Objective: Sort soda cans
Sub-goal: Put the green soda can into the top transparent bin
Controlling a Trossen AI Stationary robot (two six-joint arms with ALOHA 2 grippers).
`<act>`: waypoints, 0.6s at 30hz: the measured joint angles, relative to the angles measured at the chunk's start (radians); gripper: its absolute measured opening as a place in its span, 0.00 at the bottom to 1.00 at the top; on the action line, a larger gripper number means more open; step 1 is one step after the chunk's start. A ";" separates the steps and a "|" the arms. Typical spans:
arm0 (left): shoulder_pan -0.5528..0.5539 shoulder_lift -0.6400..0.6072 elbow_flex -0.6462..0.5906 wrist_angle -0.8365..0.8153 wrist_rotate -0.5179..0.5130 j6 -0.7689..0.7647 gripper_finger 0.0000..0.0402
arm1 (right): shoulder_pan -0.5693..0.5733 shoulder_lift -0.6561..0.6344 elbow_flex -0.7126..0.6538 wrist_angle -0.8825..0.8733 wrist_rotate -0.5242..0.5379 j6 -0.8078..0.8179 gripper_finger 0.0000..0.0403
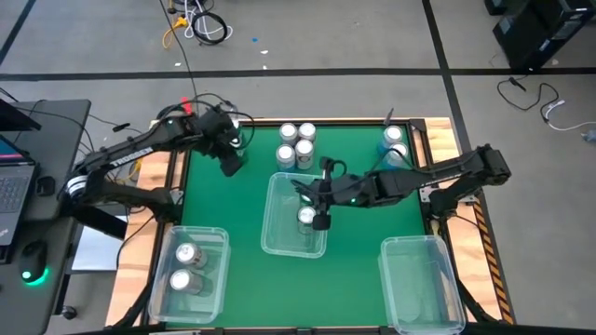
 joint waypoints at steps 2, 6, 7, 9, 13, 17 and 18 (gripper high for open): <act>0.012 0.031 0.000 0.001 -0.004 -0.022 0.55 | 0.000 -0.001 0.000 0.011 0.000 -0.014 0.00; 0.039 0.088 0.000 -0.007 -0.012 -0.026 0.72 | 0.000 0.008 0.000 -0.009 0.000 -0.016 0.00; 0.046 0.101 0.000 -0.013 -0.024 -0.023 0.75 | 0.000 0.008 0.000 -0.014 0.000 -0.010 0.00; 0.061 0.120 0.000 -0.024 -0.067 -0.012 0.81 | 0.000 0.008 0.000 -0.013 0.000 0.007 0.00; 0.088 0.146 0.000 -0.023 -0.097 0.027 0.88 | 0.011 0.008 0.000 -0.015 0.000 0.010 0.00; 0.111 0.176 0.000 0.003 -0.091 0.051 0.90 | 0.020 0.008 0.000 -0.015 0.000 0.012 0.00; 0.119 0.185 0.000 0.004 -0.090 0.058 0.90 | 0.021 0.008 0.000 -0.014 0.000 0.012 0.00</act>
